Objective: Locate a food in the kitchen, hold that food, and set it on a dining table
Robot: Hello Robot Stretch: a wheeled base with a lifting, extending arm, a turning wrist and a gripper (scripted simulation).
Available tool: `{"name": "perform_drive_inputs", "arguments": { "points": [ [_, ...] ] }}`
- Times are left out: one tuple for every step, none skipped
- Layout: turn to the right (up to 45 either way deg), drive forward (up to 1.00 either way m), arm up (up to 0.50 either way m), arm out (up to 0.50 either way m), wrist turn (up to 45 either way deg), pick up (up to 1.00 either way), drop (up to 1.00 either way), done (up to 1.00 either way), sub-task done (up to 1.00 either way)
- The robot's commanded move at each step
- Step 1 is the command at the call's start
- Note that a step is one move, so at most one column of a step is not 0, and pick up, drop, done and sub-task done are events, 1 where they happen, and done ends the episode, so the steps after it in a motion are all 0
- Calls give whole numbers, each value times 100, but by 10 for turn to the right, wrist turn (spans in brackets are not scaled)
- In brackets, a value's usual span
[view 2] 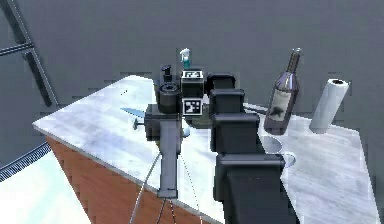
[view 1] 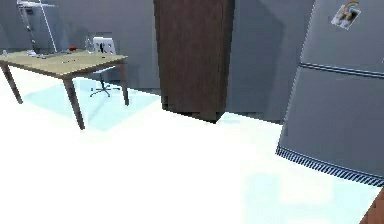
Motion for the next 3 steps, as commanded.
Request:
{"name": "perform_drive_inputs", "arguments": {
  "points": [
    [0,0,0,0,450,0,0,0,0],
    [0,0,0,0,450,0,0,0,0],
    [0,0,0,0,450,0,0,0,0]
  ]
}}
